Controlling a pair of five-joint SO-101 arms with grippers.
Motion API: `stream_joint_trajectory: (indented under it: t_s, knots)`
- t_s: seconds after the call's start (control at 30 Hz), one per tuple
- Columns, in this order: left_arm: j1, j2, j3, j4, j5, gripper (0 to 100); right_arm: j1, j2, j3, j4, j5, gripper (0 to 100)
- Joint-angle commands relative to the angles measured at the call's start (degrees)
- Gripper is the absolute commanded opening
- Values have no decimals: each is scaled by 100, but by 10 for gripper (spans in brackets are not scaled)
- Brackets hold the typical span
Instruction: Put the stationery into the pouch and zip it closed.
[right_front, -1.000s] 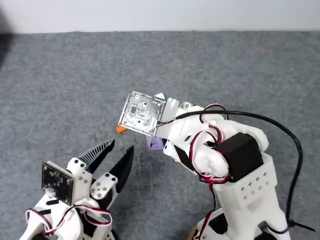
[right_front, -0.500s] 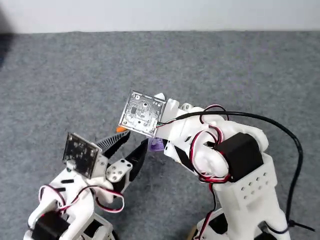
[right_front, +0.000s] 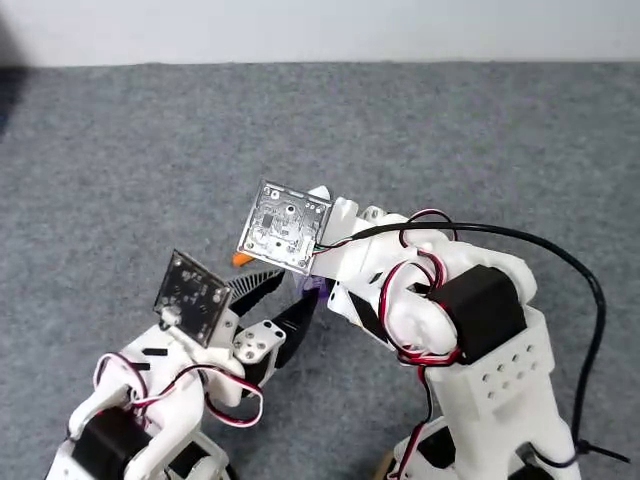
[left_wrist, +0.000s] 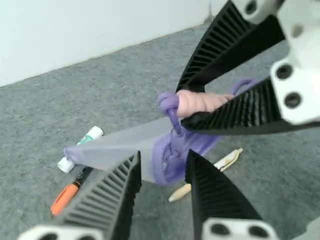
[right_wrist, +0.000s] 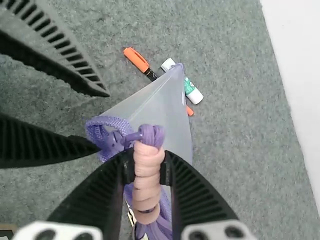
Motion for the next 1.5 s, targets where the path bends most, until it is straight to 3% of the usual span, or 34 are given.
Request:
stream_joint_trajectory:
  t_s: [0.0, 0.17, 0.4, 0.83, 1.23, 1.47]
  knots:
    - [0, 53, 119, 0, 35, 152, -66, -180, -26, 57, -53, 8]
    - [-26, 44, 541, -167, 26, 151, -66, -189, -26, 57, -53, 8]
    - [-774, 70, 769, -774, 18, 151, -66, -189, -26, 66, -79, 8]
    - [-114, 79, -426, 9, 18, 151, -66, -154, -26, 66, -79, 8]
    - [-158, 88, 848, -870, 9, 151, -418, -145, -26, 66, -79, 8]
    - [-738, 44, 963, -923, 9, 151, -409, -189, -26, 215, -79, 8]
